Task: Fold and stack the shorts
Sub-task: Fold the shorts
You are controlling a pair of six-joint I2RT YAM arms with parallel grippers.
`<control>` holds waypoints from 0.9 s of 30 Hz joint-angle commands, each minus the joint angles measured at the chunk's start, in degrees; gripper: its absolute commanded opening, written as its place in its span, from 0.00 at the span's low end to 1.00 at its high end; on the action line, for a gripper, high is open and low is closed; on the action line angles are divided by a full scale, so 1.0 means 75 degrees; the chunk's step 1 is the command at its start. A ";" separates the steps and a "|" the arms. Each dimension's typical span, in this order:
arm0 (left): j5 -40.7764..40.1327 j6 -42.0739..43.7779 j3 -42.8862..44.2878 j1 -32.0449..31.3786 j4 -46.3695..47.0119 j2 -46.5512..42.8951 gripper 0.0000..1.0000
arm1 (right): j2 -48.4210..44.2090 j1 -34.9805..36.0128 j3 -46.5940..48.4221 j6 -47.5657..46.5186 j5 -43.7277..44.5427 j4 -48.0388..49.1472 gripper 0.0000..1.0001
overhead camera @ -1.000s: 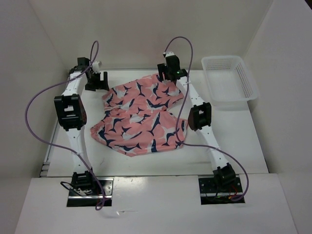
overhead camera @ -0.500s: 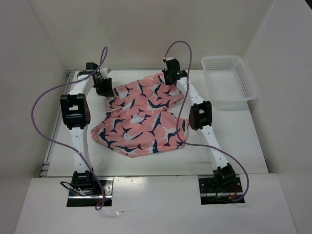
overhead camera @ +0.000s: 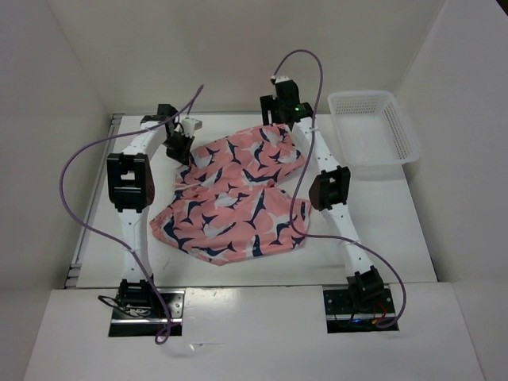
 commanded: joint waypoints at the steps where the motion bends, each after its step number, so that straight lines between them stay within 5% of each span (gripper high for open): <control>1: -0.0298 0.1189 -0.0134 -0.0305 -0.0986 -0.0112 0.00 | 0.0881 -0.0047 0.1685 -0.0065 0.0700 0.0145 0.88; 6: 0.0254 0.1566 -0.0487 -0.0470 -0.1279 -0.0265 0.00 | 0.0733 -0.0117 0.0093 0.0146 0.0854 0.1259 0.87; 15: 0.0265 0.0617 -0.0651 -0.0399 -0.0775 -0.0406 0.00 | 0.0733 -0.0422 -0.0236 0.0099 0.0786 -0.0463 0.84; 18: 0.0184 0.0465 -0.0652 -0.0399 -0.0693 -0.0406 0.00 | 0.0908 -0.0422 -0.0213 -0.0076 0.0328 -0.0534 0.57; 19: 0.0183 0.0464 -0.0652 -0.0399 -0.0693 -0.0406 0.00 | 0.0979 -0.0422 -0.0212 -0.0076 0.0211 -0.0650 0.19; 20: -0.0037 0.0360 -0.0652 -0.0399 -0.0600 -0.0406 0.00 | 0.0979 -0.0422 -0.0131 -0.0076 0.0210 -0.0651 0.03; 27: -0.1807 0.0019 -0.0011 -0.0399 0.0770 -0.1273 0.00 | 0.0326 -0.0422 0.1441 -0.0276 -0.0773 -0.0080 0.00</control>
